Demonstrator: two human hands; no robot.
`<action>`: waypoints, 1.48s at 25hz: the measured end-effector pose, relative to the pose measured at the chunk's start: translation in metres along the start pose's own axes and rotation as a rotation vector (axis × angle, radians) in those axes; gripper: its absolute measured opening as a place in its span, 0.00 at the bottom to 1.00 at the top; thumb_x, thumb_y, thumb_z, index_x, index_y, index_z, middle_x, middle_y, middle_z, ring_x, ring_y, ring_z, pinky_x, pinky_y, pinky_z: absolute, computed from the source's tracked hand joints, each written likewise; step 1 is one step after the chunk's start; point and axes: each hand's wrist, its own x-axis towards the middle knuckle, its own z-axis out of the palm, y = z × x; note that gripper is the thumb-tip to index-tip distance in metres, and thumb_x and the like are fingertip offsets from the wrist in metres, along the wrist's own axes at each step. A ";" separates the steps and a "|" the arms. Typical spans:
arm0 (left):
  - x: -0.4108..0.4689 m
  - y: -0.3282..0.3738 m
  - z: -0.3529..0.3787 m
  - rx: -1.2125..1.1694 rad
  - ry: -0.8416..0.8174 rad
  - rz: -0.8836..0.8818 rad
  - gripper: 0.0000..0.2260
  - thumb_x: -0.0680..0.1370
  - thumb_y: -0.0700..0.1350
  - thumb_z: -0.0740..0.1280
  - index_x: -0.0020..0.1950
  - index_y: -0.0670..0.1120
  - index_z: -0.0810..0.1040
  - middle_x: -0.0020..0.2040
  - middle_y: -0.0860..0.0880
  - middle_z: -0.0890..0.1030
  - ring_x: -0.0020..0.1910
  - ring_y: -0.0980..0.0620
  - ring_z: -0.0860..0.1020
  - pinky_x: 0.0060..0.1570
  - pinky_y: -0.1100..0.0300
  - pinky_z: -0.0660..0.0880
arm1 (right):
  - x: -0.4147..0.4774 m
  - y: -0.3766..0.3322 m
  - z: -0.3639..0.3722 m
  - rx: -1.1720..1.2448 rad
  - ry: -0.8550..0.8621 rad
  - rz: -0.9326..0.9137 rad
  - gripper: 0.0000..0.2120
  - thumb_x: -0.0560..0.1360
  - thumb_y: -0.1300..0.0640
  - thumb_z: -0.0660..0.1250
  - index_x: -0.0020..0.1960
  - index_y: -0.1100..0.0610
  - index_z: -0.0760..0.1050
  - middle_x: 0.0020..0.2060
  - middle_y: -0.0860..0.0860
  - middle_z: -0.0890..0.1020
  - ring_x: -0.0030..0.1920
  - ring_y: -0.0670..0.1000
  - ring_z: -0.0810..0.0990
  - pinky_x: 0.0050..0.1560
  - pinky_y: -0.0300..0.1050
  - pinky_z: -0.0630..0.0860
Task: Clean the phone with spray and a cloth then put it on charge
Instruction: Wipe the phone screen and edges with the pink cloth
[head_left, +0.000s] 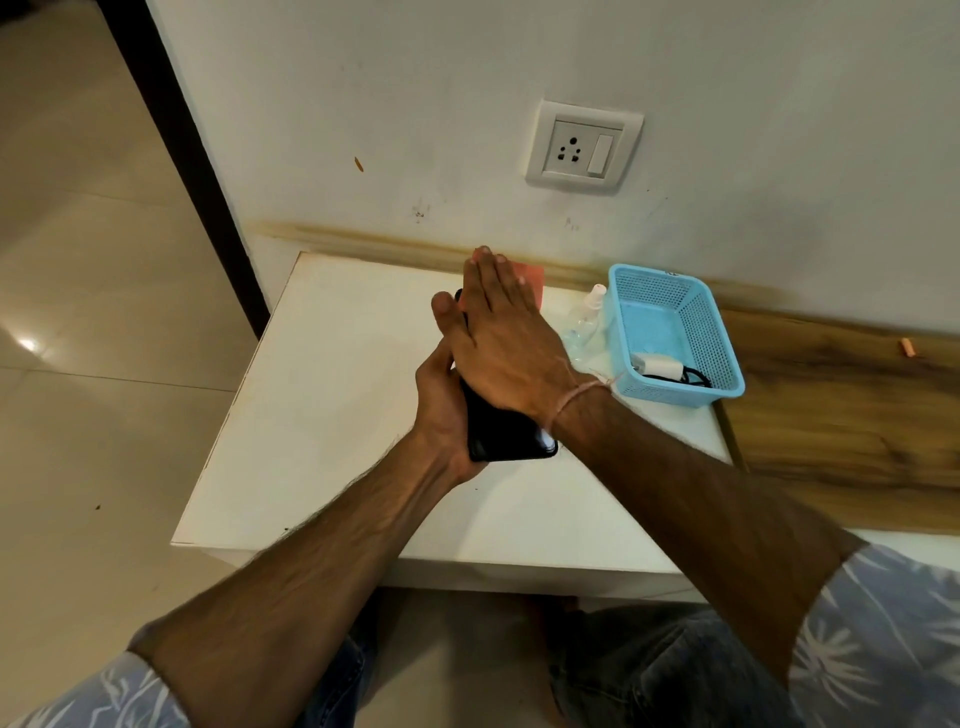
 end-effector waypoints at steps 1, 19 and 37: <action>0.001 -0.003 0.005 0.059 0.026 0.052 0.25 0.82 0.57 0.55 0.75 0.45 0.70 0.74 0.44 0.73 0.66 0.48 0.78 0.69 0.50 0.71 | -0.003 -0.002 0.002 -0.008 0.009 -0.036 0.37 0.78 0.36 0.36 0.78 0.59 0.42 0.78 0.53 0.43 0.77 0.50 0.39 0.77 0.51 0.40; 0.010 0.013 -0.019 0.132 -0.119 -0.234 0.37 0.79 0.69 0.53 0.65 0.37 0.76 0.52 0.40 0.82 0.48 0.41 0.81 0.54 0.49 0.78 | -0.119 0.033 0.025 -0.336 0.055 -0.487 0.41 0.65 0.69 0.70 0.75 0.59 0.58 0.75 0.56 0.61 0.75 0.57 0.59 0.72 0.55 0.61; 0.020 0.008 -0.024 0.129 -0.083 -0.134 0.34 0.79 0.66 0.58 0.66 0.38 0.79 0.55 0.35 0.80 0.45 0.37 0.80 0.53 0.45 0.78 | -0.077 0.128 0.006 -0.247 0.051 -0.179 0.33 0.71 0.76 0.57 0.74 0.56 0.64 0.73 0.53 0.66 0.74 0.54 0.64 0.67 0.53 0.71</action>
